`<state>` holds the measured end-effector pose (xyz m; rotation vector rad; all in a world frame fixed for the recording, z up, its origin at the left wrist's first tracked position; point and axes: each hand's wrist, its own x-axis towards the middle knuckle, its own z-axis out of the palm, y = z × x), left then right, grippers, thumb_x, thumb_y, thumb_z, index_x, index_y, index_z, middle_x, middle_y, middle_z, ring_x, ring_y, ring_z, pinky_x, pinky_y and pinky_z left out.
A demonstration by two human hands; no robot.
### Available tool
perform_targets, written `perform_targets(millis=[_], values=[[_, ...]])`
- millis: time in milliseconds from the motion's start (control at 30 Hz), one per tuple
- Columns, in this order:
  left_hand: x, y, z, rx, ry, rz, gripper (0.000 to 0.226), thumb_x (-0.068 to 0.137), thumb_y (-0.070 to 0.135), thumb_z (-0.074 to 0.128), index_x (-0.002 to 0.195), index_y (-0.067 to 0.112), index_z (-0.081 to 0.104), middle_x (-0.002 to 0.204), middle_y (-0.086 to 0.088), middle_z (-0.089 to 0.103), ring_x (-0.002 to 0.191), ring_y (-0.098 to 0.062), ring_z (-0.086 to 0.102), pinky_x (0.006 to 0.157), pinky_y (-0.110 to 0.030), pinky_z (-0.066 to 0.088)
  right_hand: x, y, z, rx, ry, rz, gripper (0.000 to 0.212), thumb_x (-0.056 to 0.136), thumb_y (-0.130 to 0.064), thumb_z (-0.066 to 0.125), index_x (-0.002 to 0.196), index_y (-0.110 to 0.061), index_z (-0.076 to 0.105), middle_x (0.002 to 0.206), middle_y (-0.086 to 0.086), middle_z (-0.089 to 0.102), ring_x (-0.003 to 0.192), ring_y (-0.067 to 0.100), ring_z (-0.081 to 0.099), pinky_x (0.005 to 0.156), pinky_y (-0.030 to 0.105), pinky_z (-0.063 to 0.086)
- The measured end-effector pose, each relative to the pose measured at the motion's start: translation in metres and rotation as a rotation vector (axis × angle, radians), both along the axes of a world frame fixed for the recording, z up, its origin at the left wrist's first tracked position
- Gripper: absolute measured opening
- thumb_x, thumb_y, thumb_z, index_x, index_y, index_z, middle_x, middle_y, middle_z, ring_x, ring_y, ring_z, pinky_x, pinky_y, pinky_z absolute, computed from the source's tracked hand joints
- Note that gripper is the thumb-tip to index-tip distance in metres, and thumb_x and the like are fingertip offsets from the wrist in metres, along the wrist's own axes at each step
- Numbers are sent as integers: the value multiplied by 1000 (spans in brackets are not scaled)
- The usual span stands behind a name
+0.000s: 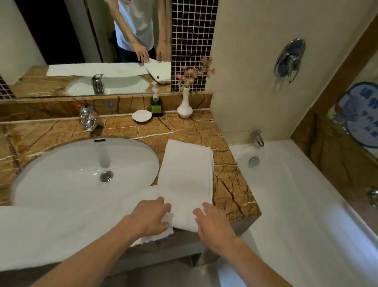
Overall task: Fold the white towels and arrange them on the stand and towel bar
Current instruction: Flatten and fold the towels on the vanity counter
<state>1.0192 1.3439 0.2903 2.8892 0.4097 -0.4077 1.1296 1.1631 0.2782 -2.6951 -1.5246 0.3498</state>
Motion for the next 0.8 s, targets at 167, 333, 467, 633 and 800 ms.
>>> perform_targets(millis=[167,333,467,633,800], values=[[29,23,11,-61,-77,54,40,91,46,47,125,27,51,120,2,56,106,-18,56,86,-32,45,27,25,14,10,49,-44,54,96,-23,44,147,-21,26,152,12,28,138,30,28,112,43,27],[72,53,16,23,-185,61,33,94,24,44,126,24,54,122,-1,57,108,-23,58,81,-32,44,74,58,21,52,37,-30,55,95,-20,43,147,-16,26,152,14,28,139,30,27,112,41,27],[116,75,9,23,-191,116,40,94,23,45,134,24,49,135,-3,50,116,-26,54,88,-35,45,126,90,13,21,67,-1,59,96,-21,42,150,-14,20,158,13,16,146,29,13,117,42,17],[161,97,-3,13,-127,193,48,97,29,43,144,24,36,150,-8,33,129,-30,43,100,-34,40,185,124,1,-41,99,28,60,100,-29,38,152,-16,14,161,11,7,148,29,5,118,44,13],[184,114,-18,24,-72,237,47,98,30,41,144,24,34,151,-10,28,137,-32,30,102,-40,38,217,144,-5,-67,183,25,59,100,-33,36,152,-17,14,161,9,11,148,28,6,118,43,12]])
